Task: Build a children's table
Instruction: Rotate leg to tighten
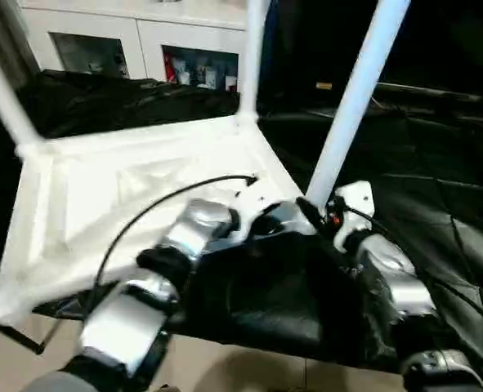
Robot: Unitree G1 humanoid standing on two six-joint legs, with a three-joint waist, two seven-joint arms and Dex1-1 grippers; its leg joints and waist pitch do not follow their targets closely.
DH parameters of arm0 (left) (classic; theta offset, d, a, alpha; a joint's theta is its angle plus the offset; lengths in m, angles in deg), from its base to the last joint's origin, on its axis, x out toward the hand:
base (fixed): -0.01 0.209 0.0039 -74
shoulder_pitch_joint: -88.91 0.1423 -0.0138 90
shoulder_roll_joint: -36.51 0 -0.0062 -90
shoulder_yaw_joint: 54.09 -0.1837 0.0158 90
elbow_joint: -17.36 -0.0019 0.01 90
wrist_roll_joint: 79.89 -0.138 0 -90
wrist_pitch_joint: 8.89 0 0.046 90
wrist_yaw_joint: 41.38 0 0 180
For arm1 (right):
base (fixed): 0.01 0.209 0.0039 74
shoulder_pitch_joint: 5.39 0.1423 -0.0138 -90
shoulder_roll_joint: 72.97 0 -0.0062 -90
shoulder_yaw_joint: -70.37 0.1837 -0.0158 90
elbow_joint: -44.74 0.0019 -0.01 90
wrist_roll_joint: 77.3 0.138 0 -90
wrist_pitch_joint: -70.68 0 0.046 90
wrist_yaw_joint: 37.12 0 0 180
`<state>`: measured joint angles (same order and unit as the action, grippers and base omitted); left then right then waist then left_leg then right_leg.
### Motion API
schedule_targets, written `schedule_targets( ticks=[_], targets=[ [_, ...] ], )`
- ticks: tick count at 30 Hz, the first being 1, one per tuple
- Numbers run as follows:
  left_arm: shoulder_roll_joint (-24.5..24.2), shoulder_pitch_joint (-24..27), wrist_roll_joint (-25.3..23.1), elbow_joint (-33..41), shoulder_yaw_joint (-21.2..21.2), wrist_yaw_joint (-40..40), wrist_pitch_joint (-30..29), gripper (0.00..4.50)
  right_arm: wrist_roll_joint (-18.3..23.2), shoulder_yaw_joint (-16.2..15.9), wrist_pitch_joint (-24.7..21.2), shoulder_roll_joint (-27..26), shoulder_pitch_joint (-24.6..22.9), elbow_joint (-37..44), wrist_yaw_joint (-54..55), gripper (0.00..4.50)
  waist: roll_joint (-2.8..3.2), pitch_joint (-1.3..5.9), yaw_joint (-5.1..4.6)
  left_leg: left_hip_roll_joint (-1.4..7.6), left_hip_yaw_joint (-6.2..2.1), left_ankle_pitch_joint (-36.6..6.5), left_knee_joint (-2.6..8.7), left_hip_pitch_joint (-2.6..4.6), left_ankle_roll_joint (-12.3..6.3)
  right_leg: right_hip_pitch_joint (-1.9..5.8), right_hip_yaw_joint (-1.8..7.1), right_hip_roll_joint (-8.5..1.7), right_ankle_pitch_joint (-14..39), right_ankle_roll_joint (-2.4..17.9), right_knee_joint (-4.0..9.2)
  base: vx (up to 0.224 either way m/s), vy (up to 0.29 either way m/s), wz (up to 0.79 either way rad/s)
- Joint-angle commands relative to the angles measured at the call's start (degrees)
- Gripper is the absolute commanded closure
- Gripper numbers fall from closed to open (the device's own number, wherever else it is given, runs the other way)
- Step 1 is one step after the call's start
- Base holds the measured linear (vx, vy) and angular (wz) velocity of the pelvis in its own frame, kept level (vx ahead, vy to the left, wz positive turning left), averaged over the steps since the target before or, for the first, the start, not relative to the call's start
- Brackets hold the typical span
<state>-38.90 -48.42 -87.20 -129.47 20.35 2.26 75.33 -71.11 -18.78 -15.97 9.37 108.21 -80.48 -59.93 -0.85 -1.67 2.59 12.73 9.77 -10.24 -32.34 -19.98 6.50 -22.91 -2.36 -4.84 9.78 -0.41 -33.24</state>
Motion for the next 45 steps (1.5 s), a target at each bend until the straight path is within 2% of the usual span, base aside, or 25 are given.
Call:
schedule_targets(
  ticks=[1,3,6,7,9,10,11,12,13,14,15,16,17,18,19,20,23,25,28,30,31,33,37,38,45],
  targets=[
    [2.80,-1.77,-0.95,-2.20,0.40,-6.80,-0.44,4.50,-4.16,-4.79,-2.84,-3.69,-0.95,-4.41,2.07,2.47,0.13,2.34,-0.35,-0.59,0.42,-19.68,3.96,-0.05,-1.96,1.83,0.83,-1.66,24.12,7.94,5.18,0.000,0.000,0.00],
    [3.46,-2.23,-0.92,-2.80,0.35,-6.56,0.11,4.50,-5.32,-5.45,-1.65,-3.88,-0.12,-5.11,3.08,2.47,0.33,2.39,-0.66,-0.69,0.38,-20.22,3.98,-0.13,-1.88,1.86,0.75,-1.59,24.46,7.61,5.25,0.000,0.000,0.00],
    [3.58,-2.71,-0.82,-3.61,0.33,-5.32,0.84,4.50,-6.32,-6.03,0.41,-3.75,0.62,-6.33,2.74,2.47,0.18,2.49,-0.86,-0.82,0.40,-21.09,3.88,-0.09,-2.84,1.71,0.67,-1.68,26.09,7.03,5.58,0.000,0.000,0.00],
    [3.27,-2.58,-0.85,-3.56,0.20,-4.61,0.99,4.50,-6.29,-6.04,0.87,-3.72,0.66,-6.60,2.41,2.13,-0.01,2.48,-1.01,-0.76,0.38,-20.79,3.95,-0.27,-3.23,1.76,0.66,-1.68,25.83,7.02,5.57,0.000,0.000,0.00],
    [2.74,-2.41,-0.80,-3.38,-0.03,-3.03,1.28,4.50,-5.77,-5.76,1.55,-3.51,0.77,-6.79,1.46,1.78,0.17,2.50,-1.06,-0.67,0.33,-20.59,4.02,-0.35,-3.49,1.77,0.69,-1.73,24.88,7.35,5.44,0.000,0.000,0.00],
    [2.05,-2.21,-0.67,-3.15,-0.20,-1.10,1.40,4.50,-5.14,-5.42,2.11,-3.01,0.86,-6.69,0.26,1.71,-0.47,2.55,-1.16,-0.68,0.41,-20.57,3.99,-0.45,-3.75,1.75,0.66,-1.78,24.89,7.47,5.53,0.000,0.000,0.00],
    [0.94,-1.73,-0.45,-2.56,-0.55,2.01,1.94,4.50,-4.49,-5.44,2.76,-1.75,0.79,-6.00,-2.62,1.60,-0.72,2.62,-1.01,-0.61,0.36,-20.04,4.03,-0.47,-4.19,1.86,0.70,-1.88,24.36,7.77,5.41,0.000,0.000,0.00],
    [-0.50,-1.09,-0.07,-1.63,-0.90,5.65,1.81,4.50,-3.25,-5.60,2.94,0.06,0.46,-4.70,-7.44,1.60,-0.72,2.73,-0.87,-0.51,0.21,-18.91,4.06,-0.82,-4.77,2.32,0.73,-2.04,22.81,8.15,4.93,0.000,0.000,0.00],
    [-1.21,-0.78,-0.03,-1.16,-1.07,6.77,2.01,4.50,-2.37,-5.70,2.76,0.94,0.07,-3.79,-10.33,1.60,-0.86,2.82,-0.91,-0.47,0.33,-18.05,3.94,-0.93,-5.13,2.38,0.82,-2.03,21.20,8.53,4.87,0.000,0.000,0.00],
    [-1.46,-0.75,-0.05,-1.21,-1.11,7.04,2.31,4.50,-2.02,-5.69,2.80,1.25,-0.07,-3.56,-11.52,1.60,-0.60,2.86,-0.87,-0.34,0.47,-16.51,3.83,-0.85,-5.65,2.32,0.96,-2.07,17.22,9.80,4.57,0.000,0.000,0.00],
    [-1.84,-0.57,0.07,-0.94,-1.20,7.97,2.36,4.50,-1.55,-5.76,2.54,1.74,-0.33,-2.94,-12.89,1.60,-0.61,2.92,-0.92,-0.29,0.49,-15.58,3.76,-0.89,-5.75,2.38,0.97,-2.06,15.20,10.54,4.32,0.000,0.000,0.00],
    [-2.83,-0.08,0.21,-0.24,-1.50,9.97,2.96,4.50,-0.16,-5.90,1.49,3.04,-1.01,-1.24,-16.50,1.60,-1.45,2.82,-0.89,-0.27,0.61,-14.47,3.73,-1.04,-6.37,2.75,0.82,-1.96,12.84,11.46,4.18,0.000,0.000,0.00],
    [-4.25,0.68,0.22,0.52,-1.95,12.30,5.84,4.50,1.42,-5.94,1.05,4.83,-1.52,0.22,-20.89,1.60,-1.34,2.94,-0.66,-0.24,0.58,-13.08,3.48,-1.03,-7.25,2.93,0.89,-2.09,10.53,12.40,3.68,0.000,0.000,0.00],
    [-4.25,0.68,0.22,0.52,-1.95,12.30,5.84,4.50,1.42,-5.94,1.05,4.83,-1.52,0.22,-20.89,1.60,-1.23,3.01,-0.61,-0.15,0.63,-12.42,3.40,-0.97,-7.71,2.92,0.92,-2.16,9.29,12.93,3.59,0.000,0.000,0.00],
    [-5.45,1.30,1.01,1.60,-2.22,16.34,5.95,4.50,3.17,-5.94,-0.17,6.24,-1.56,1.57,-24.91,1.60,-1.33,3.02,-0.51,-0.13,0.80,-11.21,3.23,-0.83,-8.32,2.79,0.91,-2.08,6.89,14.00,3.34,0.000,0.000,0.00],
    [-6.43,1.91,1.94,2.83,-2.25,19.56,6.09,4.50,4.09,-6.20,-0.69,7.49,-1.62,2.40,-28.09,1.60,-1.29,3.05,-0.45,-0.07,0.75,-10.50,3.24,-0.95,-8.77,3.10,0.85,-2.19,5.78,14.79,3.08,0.000,0.000,0.00],
    [-7.43,2.42,2.82,4.06,-2.15,22.67,5.11,4.50,4.59,-6.64,-0.93,8.93,-1.79,3.06,-31.71,1.60,-1.06,2.95,-0.43,0.18,0.90,-10.63,3.24,-0.59,-8.53,2.90,0.88,-2.13,4.75,16.18,2.95,0.000,0.000,0.00],
    [-8.69,3.09,3.47,5.83,-2.62,26.84,4.23,4.50,4.82,-7.39,-0.90,10.63,-2.19,3.95,-35.76,1.60,-1.16,2.86,-0.34,0.21,0.95,-11.26,3.28,-0.53,-8.05,2.96,0.91,-2.12,5.50,16.41,2.91,0.000,0.000,0.00],
    [-10.67,4.01,4.20,7.71,-3.14,31.82,3.35,4.50,4.74,-8.29,-1.00,12.98,-2.77,4.97,-40.13,1.60,-0.88,2.74,-0.20,0.31,1.09,-12.35,3.27,-0.16,-7.41,2.68,1.06,-2.10,6.15,16.72,3.00,0.000,0.000,0.00],
    [-11.76,4.60,4.47,8.86,-3.60,34.17,2.86,4.50,4.80,-8.57,-1.37,13.92,-3.00,5.41,-41.67,1.60,-1.28,2.68,-0.14,0.34,1.15,-12.77,3.35,-0.27,-7.10,2.80,0.97,-2.00,6.73,16.31,2.96,0.000,0.000,0.00],
    [-12.68,5.00,4.66,9.80,-3.70,35.76,2.16,4.50,5.30,-8.92,-2.20,14.62,-3.38,6.36,-43.07,1.60,-1.14,2.65,-0.02,0.41,1.16,-13.10,3.41,-0.20,-6.81,2.73,0.99,-2.08,7.76,16.12,2.99,0.000,0.000,0.00],
    [-12.95,5.00,4.68,9.92,-3.64,36.09,2.14,4.50,5.29,-9.11,-2.33,14.79,-3.46,6.64,-43.35,1.93,-1.13,2.60,0.11,0.47,1.19,-13.18,3.44,-0.12,-6.41,2.65,0.98,-2.00,8.31,15.83,3.02,0.000,0.000,0.00],
    [-13.68,4.67,4.47,9.47,-2.85,35.60,2.07,4.50,5.44,-9.49,-2.99,14.56,-3.70,7.40,-44.15,2.04,-1.22,2.68,0.24,0.31,1.14,-12.70,3.42,-0.23,-5.79,2.72,1.06,-2.13,8.72,15.20,3.00,0.000,0.000,0.00],
    [-13.68,4.56,4.47,9.28,-2.66,35.44,1.90,4.50,5.47,-9.66,-2.97,14.40,-3.73,7.27,-44.46,2.04,-1.07,2.76,0.29,0.26,1.13,-12.29,3.36,-0.23,-5.79,2.76,1.05,-2.13,8.21,15.21,2.93,0.000,0.000,0.00],
    [-13.53,4.90,4.78,10.48,-2.65,34.55,1.01,4.50,5.59,-9.95,-3.23,13.88,-4.11,6.79,-44.85,2.06,-1.04,2.82,0.44,0.24,1.15,-11.35,3.27,-0.21,-6.06,2.85,1.00,-2.06,6.32,15.81,2.76,0.000,0.000,0.00]
  ],
)
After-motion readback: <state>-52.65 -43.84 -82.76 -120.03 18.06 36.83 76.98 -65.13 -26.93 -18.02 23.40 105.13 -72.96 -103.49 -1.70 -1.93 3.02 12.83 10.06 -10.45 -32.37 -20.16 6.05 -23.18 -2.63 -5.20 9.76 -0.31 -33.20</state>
